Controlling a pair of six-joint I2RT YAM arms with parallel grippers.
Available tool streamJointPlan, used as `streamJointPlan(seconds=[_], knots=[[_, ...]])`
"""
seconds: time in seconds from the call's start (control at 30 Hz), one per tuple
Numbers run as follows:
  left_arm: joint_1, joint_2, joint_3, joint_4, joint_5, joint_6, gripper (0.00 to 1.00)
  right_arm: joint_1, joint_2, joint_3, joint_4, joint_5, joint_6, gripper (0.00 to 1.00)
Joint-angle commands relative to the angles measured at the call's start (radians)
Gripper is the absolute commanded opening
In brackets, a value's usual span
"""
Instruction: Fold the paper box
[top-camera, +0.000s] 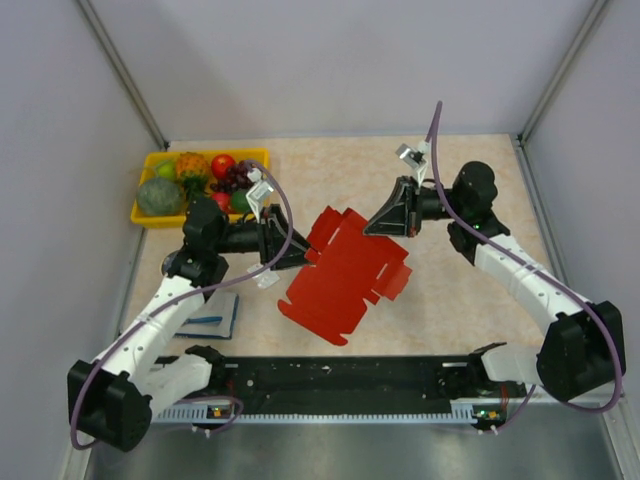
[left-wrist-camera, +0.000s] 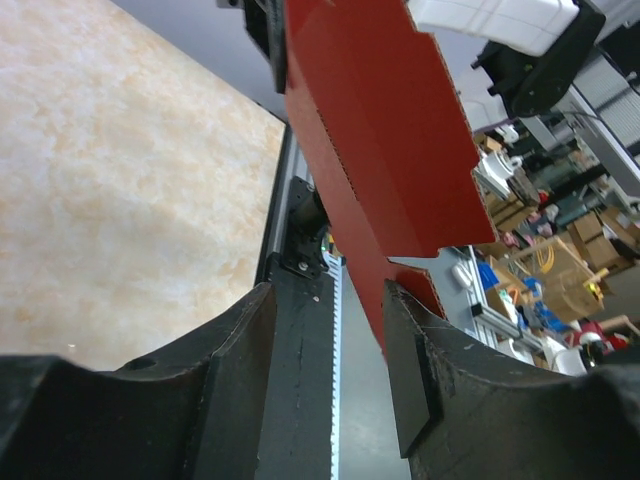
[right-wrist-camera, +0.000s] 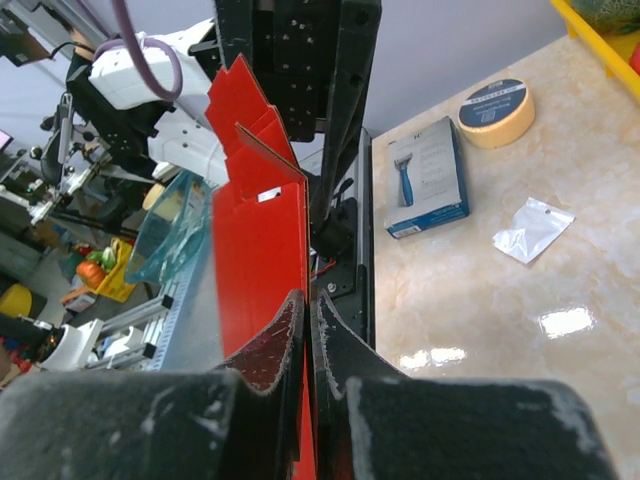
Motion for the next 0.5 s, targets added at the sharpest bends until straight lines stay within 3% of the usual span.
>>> streamJointPlan(seconds=[0.0,0.13,0.27,0.4,0.47], knots=[[-0.073,0.02,0.061,0.001,0.011,0.034,0.51,-0.006,0.008,-0.017,0.149,0.053,0.063,0.0],[-0.085,0.031,0.05,0.055,0.028,0.001,0.51,-0.004,-0.001,-0.017,0.103,0.062,0.029,0.0],[-0.071,0.001,0.057,-0.035,0.0,0.061,0.63,-0.004,-0.018,0.009,-0.05,0.058,-0.111,0.0],[-0.015,-0.021,0.064,-0.078,-0.01,0.073,0.6,-0.006,-0.032,0.061,-0.317,0.088,-0.28,0.0],[0.002,-0.026,0.064,-0.083,-0.004,0.064,0.59,-0.004,-0.032,0.075,-0.34,0.088,-0.31,0.0]])
